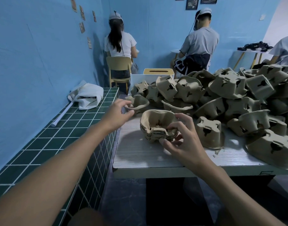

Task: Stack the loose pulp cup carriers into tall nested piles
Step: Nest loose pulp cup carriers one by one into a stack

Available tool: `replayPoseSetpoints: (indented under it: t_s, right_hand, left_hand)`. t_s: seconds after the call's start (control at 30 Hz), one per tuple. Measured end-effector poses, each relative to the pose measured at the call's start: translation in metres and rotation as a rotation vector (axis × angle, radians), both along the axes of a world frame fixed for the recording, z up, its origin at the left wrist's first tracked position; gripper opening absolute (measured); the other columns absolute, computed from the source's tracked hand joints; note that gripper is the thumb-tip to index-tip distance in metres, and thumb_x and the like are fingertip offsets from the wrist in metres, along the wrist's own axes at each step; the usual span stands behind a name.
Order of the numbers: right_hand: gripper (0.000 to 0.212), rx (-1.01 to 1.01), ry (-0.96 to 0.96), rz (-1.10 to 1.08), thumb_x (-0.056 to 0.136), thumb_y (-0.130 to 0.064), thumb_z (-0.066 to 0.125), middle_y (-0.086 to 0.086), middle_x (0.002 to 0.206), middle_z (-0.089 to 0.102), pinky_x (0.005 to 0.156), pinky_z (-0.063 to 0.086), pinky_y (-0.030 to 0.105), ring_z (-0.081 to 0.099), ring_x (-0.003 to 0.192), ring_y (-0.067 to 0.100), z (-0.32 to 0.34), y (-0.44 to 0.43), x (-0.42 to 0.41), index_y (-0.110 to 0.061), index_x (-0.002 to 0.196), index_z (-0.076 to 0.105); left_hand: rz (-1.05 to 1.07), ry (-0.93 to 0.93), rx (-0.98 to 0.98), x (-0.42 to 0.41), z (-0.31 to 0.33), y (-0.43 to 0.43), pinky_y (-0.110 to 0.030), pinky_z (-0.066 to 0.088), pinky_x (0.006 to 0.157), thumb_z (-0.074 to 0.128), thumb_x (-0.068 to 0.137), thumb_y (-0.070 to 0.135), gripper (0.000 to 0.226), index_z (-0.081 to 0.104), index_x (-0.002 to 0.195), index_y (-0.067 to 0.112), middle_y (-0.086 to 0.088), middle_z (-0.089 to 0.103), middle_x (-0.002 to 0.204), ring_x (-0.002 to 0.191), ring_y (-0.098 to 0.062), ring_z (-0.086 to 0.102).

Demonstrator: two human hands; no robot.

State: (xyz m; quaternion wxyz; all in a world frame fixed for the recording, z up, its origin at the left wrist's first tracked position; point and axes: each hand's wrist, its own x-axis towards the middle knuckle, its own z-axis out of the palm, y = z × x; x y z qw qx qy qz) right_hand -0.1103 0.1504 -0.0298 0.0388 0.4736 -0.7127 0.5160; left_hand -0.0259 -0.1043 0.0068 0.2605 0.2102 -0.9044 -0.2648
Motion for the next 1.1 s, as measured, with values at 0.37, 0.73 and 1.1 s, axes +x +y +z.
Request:
replayPoseSetpoints:
  t_s: [0.37,0.73,1.1]
  right_hand:
    - [0.028,-0.025,-0.002,-0.004,0.078,-0.023,0.082,-0.010,0.136,0.031,0.071,0.055,0.028,0.055,0.101,0.008,-0.003,-0.001,-0.002,-0.019,0.098,0.062]
    - [0.028,-0.024,0.016,-0.014,0.078,-0.025,0.081,-0.010,0.136,0.032,0.074,0.053,0.026,0.054,0.105,0.008,-0.004,-0.002,-0.003,-0.022,0.099,0.062]
    - [0.028,-0.023,0.038,-0.025,0.078,-0.025,0.081,-0.011,0.135,0.032,0.074,0.055,0.031,0.055,0.101,0.009,-0.005,-0.001,-0.003,-0.022,0.098,0.062]
  left_hand:
    - [-0.152,0.058,-0.113,0.003,0.004,0.014,-0.027,0.057,0.082,0.075,0.088,0.019,0.029,0.072,0.117,0.013,0.001,0.071,0.114,0.084,-0.012,0.069]
    - [0.025,-0.076,-0.075,0.011,0.005,-0.001,-0.034,0.050,0.082,0.051,0.102,0.024,0.025,0.068,0.120,0.018,-0.004,0.071,0.113,0.093,-0.020,0.062]
    - [-0.123,-0.249,-0.104,0.012,0.009,-0.008,-0.038,0.044,0.103,0.048,0.097,0.000,0.060,0.045,0.147,0.032,-0.005,0.046,0.150,0.119,-0.023,0.054]
